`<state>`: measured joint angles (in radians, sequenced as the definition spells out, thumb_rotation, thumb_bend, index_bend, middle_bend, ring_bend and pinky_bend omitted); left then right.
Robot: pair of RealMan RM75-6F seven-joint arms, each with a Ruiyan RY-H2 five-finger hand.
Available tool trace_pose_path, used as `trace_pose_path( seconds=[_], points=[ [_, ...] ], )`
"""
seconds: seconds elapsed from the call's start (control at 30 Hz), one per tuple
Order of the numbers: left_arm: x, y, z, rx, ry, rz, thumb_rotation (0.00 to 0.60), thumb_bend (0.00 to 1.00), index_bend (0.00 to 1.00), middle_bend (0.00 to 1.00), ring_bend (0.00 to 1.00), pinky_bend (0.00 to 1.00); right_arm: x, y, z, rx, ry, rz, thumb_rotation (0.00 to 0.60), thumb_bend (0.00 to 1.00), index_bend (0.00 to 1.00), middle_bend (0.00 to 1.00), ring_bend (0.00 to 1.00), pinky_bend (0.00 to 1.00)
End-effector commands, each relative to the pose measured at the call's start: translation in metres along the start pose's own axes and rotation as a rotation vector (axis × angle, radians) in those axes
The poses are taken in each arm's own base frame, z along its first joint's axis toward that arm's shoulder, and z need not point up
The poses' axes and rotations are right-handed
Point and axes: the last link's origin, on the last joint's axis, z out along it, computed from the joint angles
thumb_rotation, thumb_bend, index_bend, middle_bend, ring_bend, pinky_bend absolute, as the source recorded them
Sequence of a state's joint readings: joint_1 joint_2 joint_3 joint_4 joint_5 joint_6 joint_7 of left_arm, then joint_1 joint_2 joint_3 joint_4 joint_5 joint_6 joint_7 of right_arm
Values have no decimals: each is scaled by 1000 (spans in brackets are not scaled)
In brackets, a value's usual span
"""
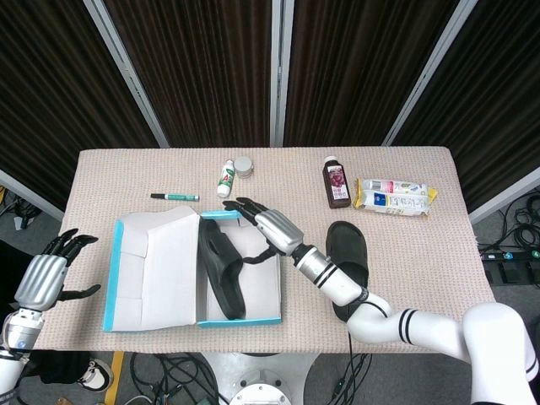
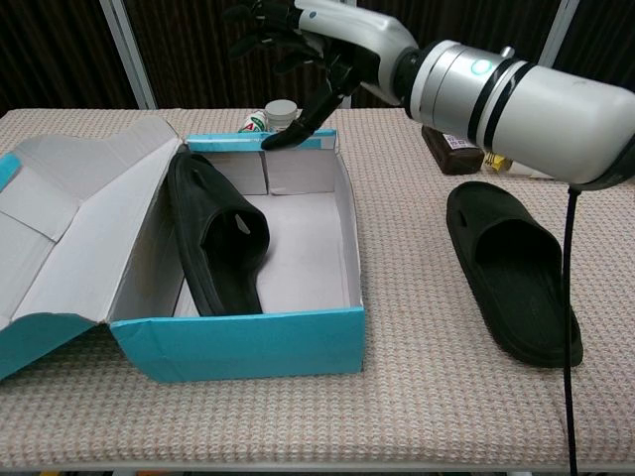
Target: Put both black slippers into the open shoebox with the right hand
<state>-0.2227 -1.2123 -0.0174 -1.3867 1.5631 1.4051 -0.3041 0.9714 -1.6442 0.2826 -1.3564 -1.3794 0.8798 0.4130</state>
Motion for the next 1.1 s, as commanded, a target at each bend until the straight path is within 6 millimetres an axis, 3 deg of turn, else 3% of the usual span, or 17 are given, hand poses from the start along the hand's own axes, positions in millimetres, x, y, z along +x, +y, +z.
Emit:
trace_pose_path(
  seconds=[0.03,0.17,0.3,0.5,0.83,1.1],
  points=[
    [0,1,0,-3,-3,-1,600,4,208,210,90,177,47,-5,-16,-67,81,-187,600,0,5,183,26,123],
    [-2,3,1,-7,-8,-6,600,3,208,210,90,176,69,0,-37,-203,21,-339,600,17,15,240,82,149],
    [-4,5,2,-13,-14,-11,600,3,208,210,90,177,85,9,-66,-403,-87,-471,600,11,17,222,82,153],
    [-7,6,3,-17,-29,-6,600,3,208,210,90,177,94,23,-91,-607,-147,-548,600,8,17,205,82,156],
    [-11,8,4,-15,-45,-4,600,3,208,210,90,177,87,54,-108,-749,-253,-572,600,26,17,213,95,185],
    [-11,7,2,-10,-47,-5,600,3,208,210,90,177,75,68,-106,-769,-314,-533,600,26,16,185,66,185]
  ],
)
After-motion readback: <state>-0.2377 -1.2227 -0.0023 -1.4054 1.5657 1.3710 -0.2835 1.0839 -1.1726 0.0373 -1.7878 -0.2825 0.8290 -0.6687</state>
